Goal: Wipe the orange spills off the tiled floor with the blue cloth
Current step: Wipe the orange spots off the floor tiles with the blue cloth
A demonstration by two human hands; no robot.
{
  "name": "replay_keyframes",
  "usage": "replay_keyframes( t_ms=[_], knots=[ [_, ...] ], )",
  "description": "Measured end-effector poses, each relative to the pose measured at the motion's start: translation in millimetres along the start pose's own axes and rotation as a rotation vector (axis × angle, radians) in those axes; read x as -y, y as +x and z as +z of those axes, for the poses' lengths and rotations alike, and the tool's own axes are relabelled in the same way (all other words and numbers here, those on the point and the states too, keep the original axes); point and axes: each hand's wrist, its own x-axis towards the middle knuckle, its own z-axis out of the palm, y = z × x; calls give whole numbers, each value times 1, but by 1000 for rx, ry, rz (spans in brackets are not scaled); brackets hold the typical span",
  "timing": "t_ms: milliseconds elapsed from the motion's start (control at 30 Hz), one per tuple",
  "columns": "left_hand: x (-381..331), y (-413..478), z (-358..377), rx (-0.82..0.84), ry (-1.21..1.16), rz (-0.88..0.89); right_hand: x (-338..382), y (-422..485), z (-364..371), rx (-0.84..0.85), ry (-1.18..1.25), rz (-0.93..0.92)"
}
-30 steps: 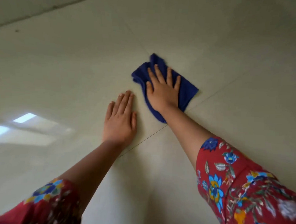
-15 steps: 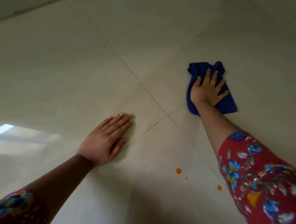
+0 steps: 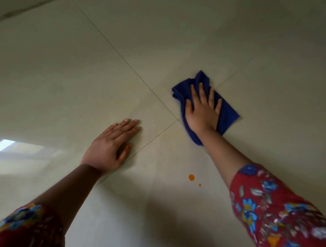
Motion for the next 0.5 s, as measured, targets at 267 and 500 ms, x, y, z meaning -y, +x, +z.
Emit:
replay_keyframes(
  t_ms=[267, 500],
  knots=[
    [-3, -1, 0, -17, -8, -10, -72, -141, 4, 62, -130, -663],
    [-1, -1, -2, -26, -22, 4, -41, -130, 10, -47, -127, -258]
  ],
)
